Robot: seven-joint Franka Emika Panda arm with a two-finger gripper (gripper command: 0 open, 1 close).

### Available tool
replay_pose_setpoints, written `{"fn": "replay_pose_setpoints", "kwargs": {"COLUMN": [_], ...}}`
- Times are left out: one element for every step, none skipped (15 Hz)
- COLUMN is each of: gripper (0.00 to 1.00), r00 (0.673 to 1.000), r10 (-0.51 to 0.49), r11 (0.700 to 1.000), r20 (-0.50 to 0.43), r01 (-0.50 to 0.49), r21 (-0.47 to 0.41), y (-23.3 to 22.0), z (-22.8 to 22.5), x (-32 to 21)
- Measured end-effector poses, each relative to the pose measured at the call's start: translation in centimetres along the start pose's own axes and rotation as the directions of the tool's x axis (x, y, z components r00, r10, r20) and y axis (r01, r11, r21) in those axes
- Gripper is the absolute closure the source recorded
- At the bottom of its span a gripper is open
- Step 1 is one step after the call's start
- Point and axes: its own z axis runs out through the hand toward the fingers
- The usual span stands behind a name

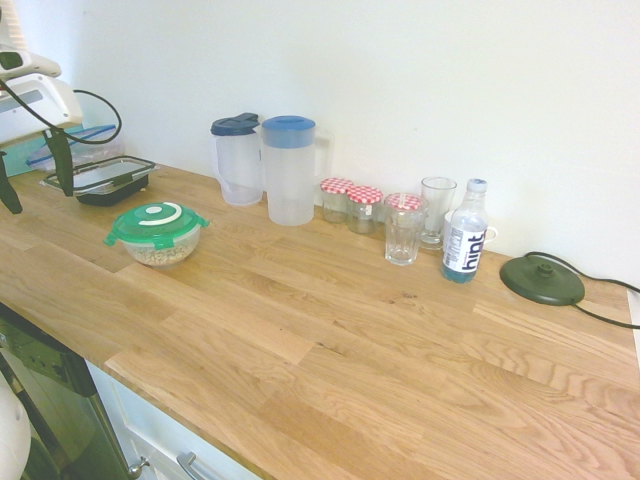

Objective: Cover the lid of food container

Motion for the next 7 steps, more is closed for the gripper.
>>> {"fn": "replay_pose_setpoints", "kwargs": {"gripper": [0.00,0.00,0.00,0.00,0.00,0.00,0.00], "r00": [1.000,0.999,0.998,0.997,0.994,0.989,0.984], "r10": [-0.020,-0.030,-0.022,0.012,0.058,0.111,0.153], "r11": [0.999,0.994,0.988,0.980,0.972,0.962,0.950], "r20": [0.020,0.040,0.056,0.073,0.090,0.096,0.094], "r01": [0.019,0.026,0.013,-0.026,-0.077,-0.131,-0.173], "r21": [0.049,0.103,0.156,0.198,0.223,0.241,0.260], "y": [2.4,5.0,7.9,11.1,14.3,17.8,21.1], "z": [0.5,1.3,2.3,3.5,4.6,5.5,6.2], "x": [0.9,1.9,3.2,4.5,5.4,6.1,6.4]}}
